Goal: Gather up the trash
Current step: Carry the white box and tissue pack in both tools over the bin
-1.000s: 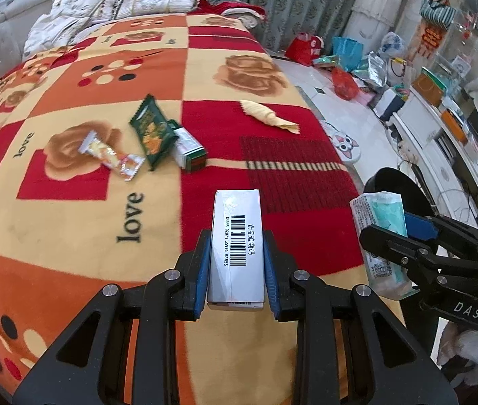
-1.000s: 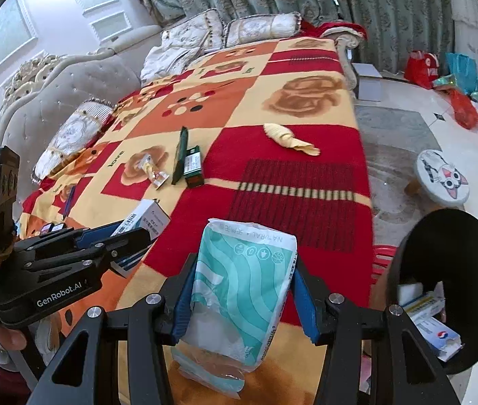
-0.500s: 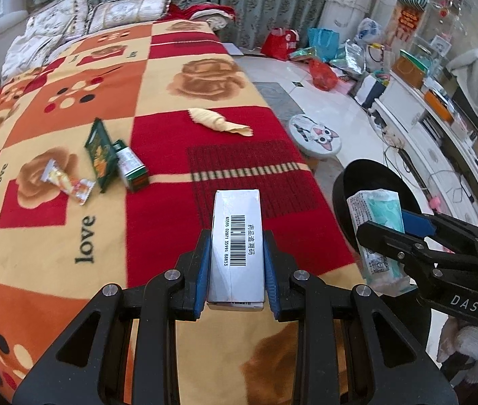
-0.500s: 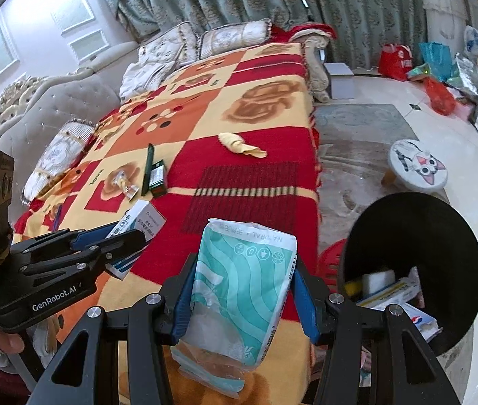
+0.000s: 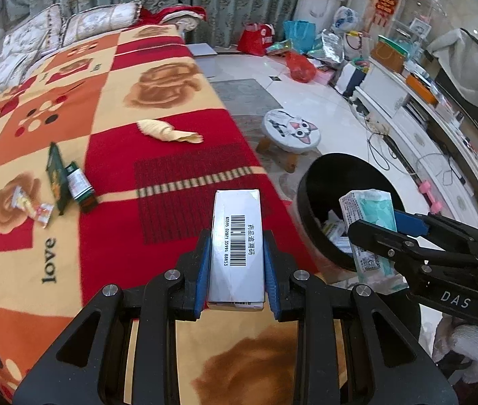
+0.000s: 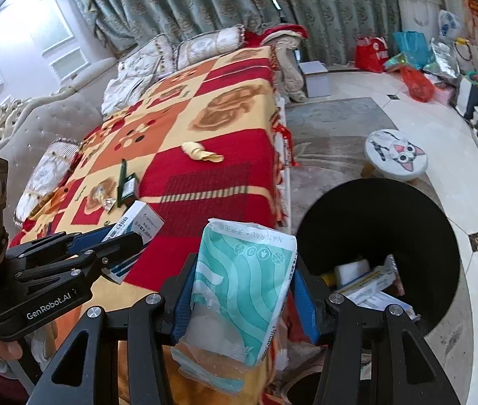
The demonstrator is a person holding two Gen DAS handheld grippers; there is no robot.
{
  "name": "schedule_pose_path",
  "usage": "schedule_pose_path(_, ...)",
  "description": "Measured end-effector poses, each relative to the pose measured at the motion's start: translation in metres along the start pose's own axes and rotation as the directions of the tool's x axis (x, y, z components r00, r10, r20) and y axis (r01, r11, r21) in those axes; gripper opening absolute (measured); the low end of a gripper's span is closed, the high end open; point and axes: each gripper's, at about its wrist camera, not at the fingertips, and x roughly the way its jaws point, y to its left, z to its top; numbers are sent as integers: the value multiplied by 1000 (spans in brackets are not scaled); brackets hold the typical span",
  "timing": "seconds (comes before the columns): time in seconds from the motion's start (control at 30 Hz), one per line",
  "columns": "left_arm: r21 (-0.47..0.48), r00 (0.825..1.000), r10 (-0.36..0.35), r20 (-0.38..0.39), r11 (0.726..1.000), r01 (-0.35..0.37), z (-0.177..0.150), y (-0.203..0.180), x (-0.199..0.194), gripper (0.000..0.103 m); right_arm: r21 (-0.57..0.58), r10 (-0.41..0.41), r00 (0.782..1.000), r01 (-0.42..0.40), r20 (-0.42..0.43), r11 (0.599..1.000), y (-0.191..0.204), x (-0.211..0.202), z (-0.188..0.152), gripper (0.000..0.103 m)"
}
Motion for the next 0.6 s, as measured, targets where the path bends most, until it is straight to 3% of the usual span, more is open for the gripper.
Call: schedule_pose_path(0.6, 60, 995, -92, -41, 994, 94, 22, -59, 36, 26, 105, -71, 997, 71, -2, 992, -64, -6, -4, 50)
